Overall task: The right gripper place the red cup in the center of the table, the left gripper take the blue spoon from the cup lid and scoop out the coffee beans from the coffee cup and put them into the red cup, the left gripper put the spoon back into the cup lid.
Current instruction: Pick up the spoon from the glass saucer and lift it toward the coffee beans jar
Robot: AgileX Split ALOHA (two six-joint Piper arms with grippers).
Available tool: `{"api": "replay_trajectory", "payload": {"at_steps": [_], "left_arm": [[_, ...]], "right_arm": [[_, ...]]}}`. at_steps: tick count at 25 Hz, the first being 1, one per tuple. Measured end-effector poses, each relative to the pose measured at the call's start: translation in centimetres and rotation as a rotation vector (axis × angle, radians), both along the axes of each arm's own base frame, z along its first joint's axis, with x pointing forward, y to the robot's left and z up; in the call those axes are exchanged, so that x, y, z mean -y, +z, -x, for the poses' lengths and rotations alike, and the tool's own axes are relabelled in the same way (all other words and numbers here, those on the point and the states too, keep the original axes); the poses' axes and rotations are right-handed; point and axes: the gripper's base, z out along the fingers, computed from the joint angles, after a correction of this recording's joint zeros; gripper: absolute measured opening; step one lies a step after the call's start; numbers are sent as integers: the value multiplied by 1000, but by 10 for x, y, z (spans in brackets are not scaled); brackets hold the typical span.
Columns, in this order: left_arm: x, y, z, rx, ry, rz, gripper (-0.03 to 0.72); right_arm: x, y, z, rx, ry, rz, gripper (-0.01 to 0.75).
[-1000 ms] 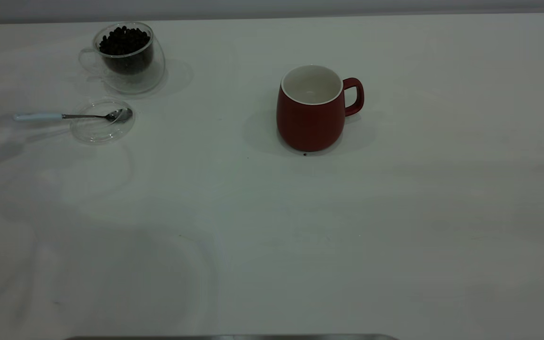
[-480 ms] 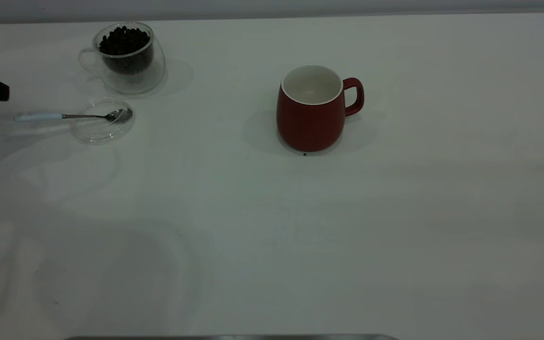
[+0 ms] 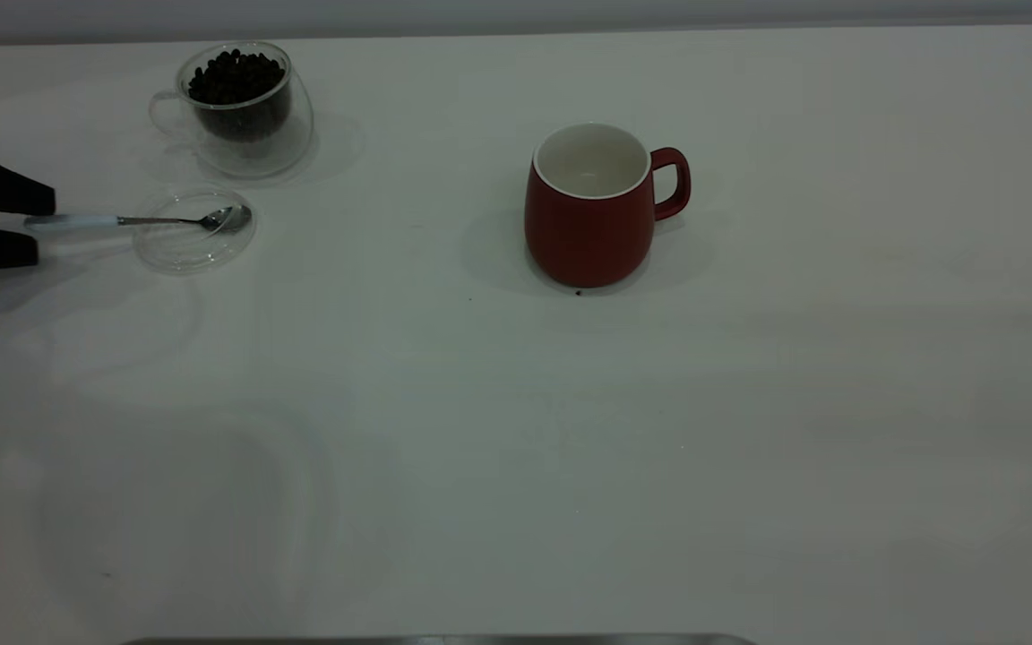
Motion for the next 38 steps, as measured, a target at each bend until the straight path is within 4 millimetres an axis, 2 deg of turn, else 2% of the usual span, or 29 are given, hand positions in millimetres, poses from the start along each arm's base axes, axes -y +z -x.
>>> {"api": "replay_trajectory", "payload": {"at_steps": [8, 12, 22, 25, 32, 36, 38], "left_arm": [[3, 0, 0, 11, -2, 44, 575], [3, 0, 0, 12, -3, 49, 505], [3, -1, 0, 11, -1, 43, 263], [2, 0, 0, 12, 0, 42, 233], [5, 2, 1, 26, -22, 71, 220], [6, 3, 1, 31, -33, 87, 136], [6, 4, 2, 32, -35, 92, 125]], "right_arm": [[0, 0, 0, 0, 0, 0, 546], [0, 0, 0, 0, 0, 0, 546], [0, 0, 0, -1, 0, 0, 546], [0, 0, 0, -1, 0, 0, 546], [0, 0, 0, -1, 0, 0, 546], [0, 0, 0, -1, 0, 0, 546], [0, 0, 0, -1, 0, 0, 546]]}}
